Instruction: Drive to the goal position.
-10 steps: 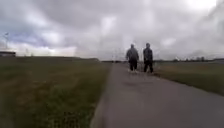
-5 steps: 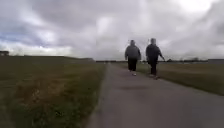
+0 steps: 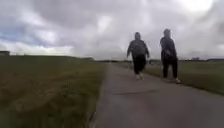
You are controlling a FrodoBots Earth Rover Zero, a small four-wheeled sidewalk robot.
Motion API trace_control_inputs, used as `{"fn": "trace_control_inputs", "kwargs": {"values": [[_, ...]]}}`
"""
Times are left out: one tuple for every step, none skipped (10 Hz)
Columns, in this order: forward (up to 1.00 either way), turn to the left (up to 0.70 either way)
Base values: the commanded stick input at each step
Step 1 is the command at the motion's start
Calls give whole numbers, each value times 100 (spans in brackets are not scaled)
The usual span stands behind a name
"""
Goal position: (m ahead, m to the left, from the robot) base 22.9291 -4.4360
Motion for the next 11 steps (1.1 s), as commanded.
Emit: {"fn": "trace_control_inputs", "kwargs": {"values": [[100,0],[100,0],[100,0],[100,0],[100,0],[100,0],[100,0],[100,0],[100,0],[100,0],[100,0]]}}
